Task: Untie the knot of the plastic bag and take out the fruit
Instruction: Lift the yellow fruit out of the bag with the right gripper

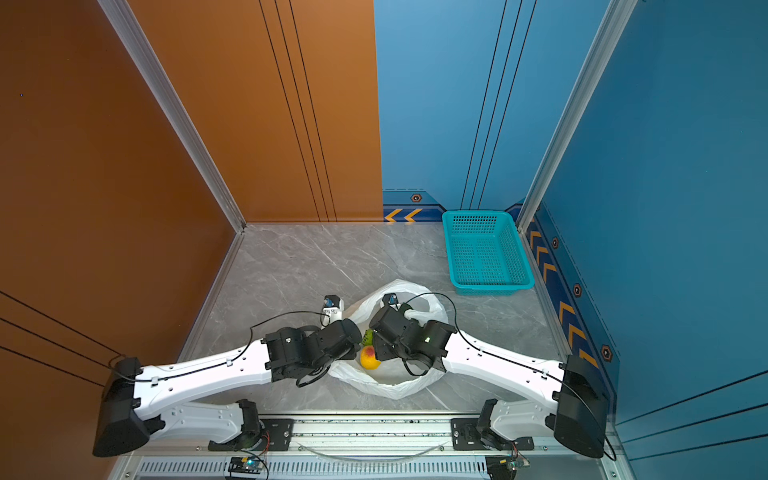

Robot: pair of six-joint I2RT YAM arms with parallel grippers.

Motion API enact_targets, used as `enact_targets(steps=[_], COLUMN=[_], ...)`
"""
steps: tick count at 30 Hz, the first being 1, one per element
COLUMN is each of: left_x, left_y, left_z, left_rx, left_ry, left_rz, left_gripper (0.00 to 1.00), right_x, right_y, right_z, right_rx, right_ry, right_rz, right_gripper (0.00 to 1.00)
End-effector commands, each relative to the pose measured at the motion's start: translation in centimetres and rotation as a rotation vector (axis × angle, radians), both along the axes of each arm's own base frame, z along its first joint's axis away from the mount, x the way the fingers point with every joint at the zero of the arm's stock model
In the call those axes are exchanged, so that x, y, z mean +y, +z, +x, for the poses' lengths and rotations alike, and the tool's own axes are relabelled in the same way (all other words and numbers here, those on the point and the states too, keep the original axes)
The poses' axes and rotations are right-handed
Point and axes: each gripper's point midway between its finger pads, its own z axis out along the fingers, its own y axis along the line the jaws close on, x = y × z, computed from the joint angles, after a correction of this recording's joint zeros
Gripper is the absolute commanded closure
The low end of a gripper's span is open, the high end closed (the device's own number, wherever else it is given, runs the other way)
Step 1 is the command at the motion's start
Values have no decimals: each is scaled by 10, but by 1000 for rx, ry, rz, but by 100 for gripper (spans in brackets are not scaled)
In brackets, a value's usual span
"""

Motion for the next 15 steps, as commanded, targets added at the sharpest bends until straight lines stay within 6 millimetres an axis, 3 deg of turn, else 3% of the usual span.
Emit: enact_targets(steps=[1, 10, 15], left_x=[-2, 2, 2], left_y=[9, 5, 4], left_z=[4, 3, 2], left_rx=[-8, -3, -3], left_ry=[1, 11, 7], left_rz=[-23, -22, -17], left_gripper=[100, 100, 100], right_x=[-1, -2, -9], right_y=[21, 73, 109], right_z=[-10, -10, 8], right_rx=[5, -34, -81], right_ry=[45, 69, 44], right_rz=[3, 62, 114], right_gripper=[41, 42, 42])
